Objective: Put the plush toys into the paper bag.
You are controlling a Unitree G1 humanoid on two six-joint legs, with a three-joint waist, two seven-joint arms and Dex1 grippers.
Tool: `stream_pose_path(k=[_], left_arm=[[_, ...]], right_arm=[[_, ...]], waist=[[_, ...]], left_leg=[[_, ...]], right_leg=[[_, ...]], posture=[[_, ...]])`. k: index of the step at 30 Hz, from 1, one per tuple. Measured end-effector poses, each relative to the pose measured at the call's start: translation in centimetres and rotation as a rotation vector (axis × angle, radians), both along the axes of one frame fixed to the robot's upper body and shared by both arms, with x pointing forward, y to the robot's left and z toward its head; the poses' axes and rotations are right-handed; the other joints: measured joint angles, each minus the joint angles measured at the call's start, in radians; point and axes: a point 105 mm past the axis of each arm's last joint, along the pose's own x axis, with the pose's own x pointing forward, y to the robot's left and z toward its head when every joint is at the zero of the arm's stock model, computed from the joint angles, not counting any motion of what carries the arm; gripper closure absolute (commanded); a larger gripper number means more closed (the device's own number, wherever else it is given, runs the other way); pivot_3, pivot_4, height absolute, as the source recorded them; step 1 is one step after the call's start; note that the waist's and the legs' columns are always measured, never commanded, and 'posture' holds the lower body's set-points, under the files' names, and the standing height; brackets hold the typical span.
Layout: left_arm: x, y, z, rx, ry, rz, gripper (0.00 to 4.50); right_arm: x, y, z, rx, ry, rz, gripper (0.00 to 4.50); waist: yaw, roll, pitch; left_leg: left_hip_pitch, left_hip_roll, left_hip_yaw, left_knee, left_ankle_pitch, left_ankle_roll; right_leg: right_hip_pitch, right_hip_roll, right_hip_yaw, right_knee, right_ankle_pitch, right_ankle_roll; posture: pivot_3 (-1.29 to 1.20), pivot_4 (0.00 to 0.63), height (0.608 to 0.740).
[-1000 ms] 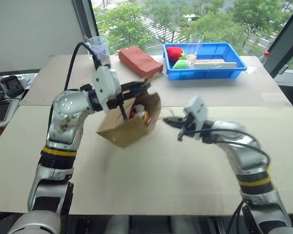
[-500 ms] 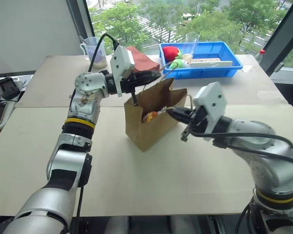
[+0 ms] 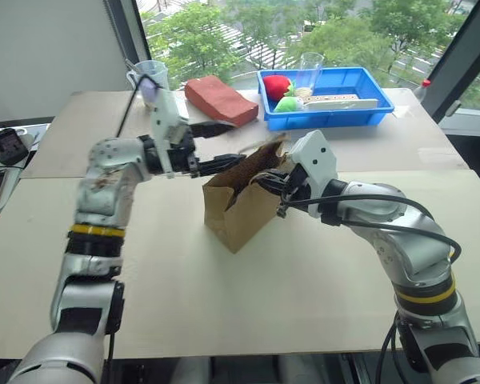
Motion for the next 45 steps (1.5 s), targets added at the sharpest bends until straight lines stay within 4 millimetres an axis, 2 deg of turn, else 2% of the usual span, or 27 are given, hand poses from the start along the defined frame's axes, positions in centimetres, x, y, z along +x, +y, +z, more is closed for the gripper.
stream_pose_path(k=[2, 4, 7, 11, 14, 19, 27, 31, 34, 36, 42, 45], left_arm=[[-0.8, 1.7, -1.1, 0.01, 0.044, 0.057, 0.0], [-1.6, 3.1, -3.0, 0.03, 0.112, 0.101, 0.0], [-2.8, 3.5, -5.2, 0.045, 0.198, 0.096, 0.0], [-3.3, 2.6, -6.0, 0.078, 0.205, 0.053, 0.0], [-3.5, 0.8, -7.4, 0.094, 0.223, -0.016, 0.0], [-3.6, -0.5, -8.8, 0.108, 0.248, -0.064, 0.0], [-1.8, -3.6, -9.8, 0.022, 0.171, 0.085, 0.0], [-0.5, -4.1, -10.1, -0.022, 0.135, 0.199, 0.0], [0.3, -3.9, -10.5, -0.035, 0.125, 0.263, 0.82], [0.7, -3.7, -10.6, -0.032, 0.125, 0.283, 1.84], [2.3, -3.1, -10.7, -0.015, 0.114, 0.288, 4.46], [3.0, -3.2, -10.1, -0.01, 0.096, 0.265, 4.46]], right_arm=[[0.1, -0.3, 0.0, -0.005, 0.004, 0.007, 1.85], [0.1, -0.3, -0.2, -0.011, 0.012, 0.022, 1.16], [0.2, -0.3, -0.2, -0.014, 0.011, 0.039, 0.14], [0.4, -0.2, -0.1, -0.018, 0.013, 0.055, 0.07], [0.6, -0.2, 0.1, -0.022, 0.007, 0.063, 0.07], [0.9, -0.2, -0.3, -0.039, 0.012, 0.059, 0.07], [1.1, 0.4, -0.8, -0.045, 0.018, 0.06, 0.07], [1.1, 0.3, -0.7, -0.049, 0.009, 0.048, 0.07], [0.9, 0.1, -0.4, -0.065, -0.008, 0.045, 0.0], [0.4, -0.6, 0.0, -0.089, -0.009, 0.045, 0.0], [-1.5, -3.3, 2.4, -0.122, -0.017, 0.048, 0.0], [-2.0, -3.8, 3.3, -0.103, -0.007, 0.05, 0.0]], waist=[[0.002, 0.0, 0.0], [0.004, 0.0, 0.0], [0.018, 0.0, 0.0], [0.037, 0.0, 0.0], [0.036, 0.0, 0.0], [0.029, 0.0, 0.0], [0.033, 0.0, 0.0], [0.032, 0.0, 0.0], [0.032, 0.0, 0.0], [0.035, 0.0, 0.0], [0.044, 0.0, 0.0], [0.046, 0.0, 0.0]], left_leg=[[0.002, 0.0, 0.0, -0.001, 0.0, 0.001], [0.002, 0.0, 0.0, -0.001, 0.0, 0.0], [0.001, 0.0, 0.0, 0.0, 0.001, -0.001], [0.0, 0.0, 0.0, 0.0, 0.001, -0.001], [0.0, 0.0, 0.001, 0.0, 0.001, -0.001], [0.0, 0.0, 0.001, 0.0, 0.001, -0.001], [0.0, 0.0, 0.001, 0.0, 0.001, -0.001], [0.0, 0.0, 0.001, 0.0, 0.001, -0.001], [0.0, 0.0, 0.001, 0.0, 0.001, -0.001], [0.0, 0.0, 0.001, 0.0, 0.001, -0.001], [0.0, 0.0, 0.001, 0.0, 0.001, -0.001], [0.0, 0.0, 0.001, 0.0, 0.001, -0.001]], right_leg=[[0.001, 0.0, 0.0, 0.0, 0.0, 0.0], [0.001, 0.0, 0.0, 0.0, 0.0, 0.0], [0.001, 0.0, 0.0, -0.001, 0.0, 0.0], [0.002, 0.0, 0.0, -0.002, 0.0, 0.0], [0.001, 0.0, 0.0, -0.002, 0.0, 0.0], [0.001, 0.0, 0.0, -0.001, 0.0, 0.0], [0.001, 0.0, 0.0, -0.002, 0.0, 0.0], [0.001, 0.0, 0.0, -0.002, 0.0, 0.0], [0.001, 0.0, 0.0, -0.002, 0.0, 0.0], [0.001, 0.0, 0.0, -0.002, 0.0, 0.0], [0.001, 0.0, 0.0, -0.005, 0.0, 0.0], [0.001, 0.0, 0.0, -0.005, 0.0, 0.0]], posture=[[0.0, 0.15, 0.74], [0.0, 0.15, 0.74], [0.0, 0.15, 0.74], [0.0, 0.15, 0.74], [0.0, 0.15, 0.74], [0.0, 0.15, 0.74], [0.0, 0.15, 0.74], [0.0, 0.15, 0.74], [0.0, 0.15, 0.74], [0.0, 0.15, 0.74], [0.0, 0.15, 0.74], [0.0, 0.15, 0.74]])
